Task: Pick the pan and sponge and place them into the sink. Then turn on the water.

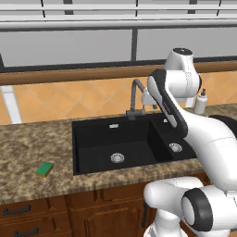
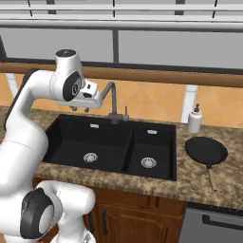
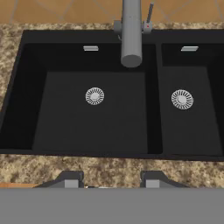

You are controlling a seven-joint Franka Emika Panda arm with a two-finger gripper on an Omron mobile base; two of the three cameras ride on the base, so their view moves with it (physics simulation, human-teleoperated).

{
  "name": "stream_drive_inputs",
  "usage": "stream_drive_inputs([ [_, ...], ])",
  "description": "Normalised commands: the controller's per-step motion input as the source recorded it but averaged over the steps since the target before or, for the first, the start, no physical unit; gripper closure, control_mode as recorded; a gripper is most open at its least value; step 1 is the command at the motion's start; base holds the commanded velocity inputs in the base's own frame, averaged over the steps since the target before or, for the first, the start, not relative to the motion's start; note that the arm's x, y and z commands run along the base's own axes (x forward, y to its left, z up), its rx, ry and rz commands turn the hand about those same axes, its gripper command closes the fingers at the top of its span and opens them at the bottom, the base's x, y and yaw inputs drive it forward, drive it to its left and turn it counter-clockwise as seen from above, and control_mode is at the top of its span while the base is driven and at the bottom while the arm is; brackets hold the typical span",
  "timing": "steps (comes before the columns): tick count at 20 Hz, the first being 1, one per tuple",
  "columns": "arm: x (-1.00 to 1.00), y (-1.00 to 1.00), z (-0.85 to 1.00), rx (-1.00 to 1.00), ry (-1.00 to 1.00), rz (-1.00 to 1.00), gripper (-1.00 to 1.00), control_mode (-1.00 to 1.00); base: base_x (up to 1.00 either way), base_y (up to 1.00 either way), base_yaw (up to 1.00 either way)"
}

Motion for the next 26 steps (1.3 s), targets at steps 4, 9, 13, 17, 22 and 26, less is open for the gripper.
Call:
stream_drive_inputs([
  [4,-0.13,-0.13,-0.01,0.00,-0.01,0.00,-1.00,-1.00,0.00,0.00,0.00],
  [9,-0.34,-0.86,-0.03,0.00,0.00,0.01,-1.00,-1.00,0.00,0.00,0.00],
  [13,-0.25,-0.94,-0.05,0.00,0.00,0.00,-1.00,-1.00,0.00,0.00,0.00],
  [17,-0.23,-0.91,-0.20,-0.01,0.04,0.00,-1.00,-1.00,0.00,0.00,0.00],
  [22,-0.21,-0.97,-0.42,0.00,0.01,0.00,-1.00,-1.00,0.00,0.00,0.00],
  [26,-0.02,-0.82,-0.59,-0.01,0.00,0.03,-1.00,-1.00,0.00,0.00,0.00],
])
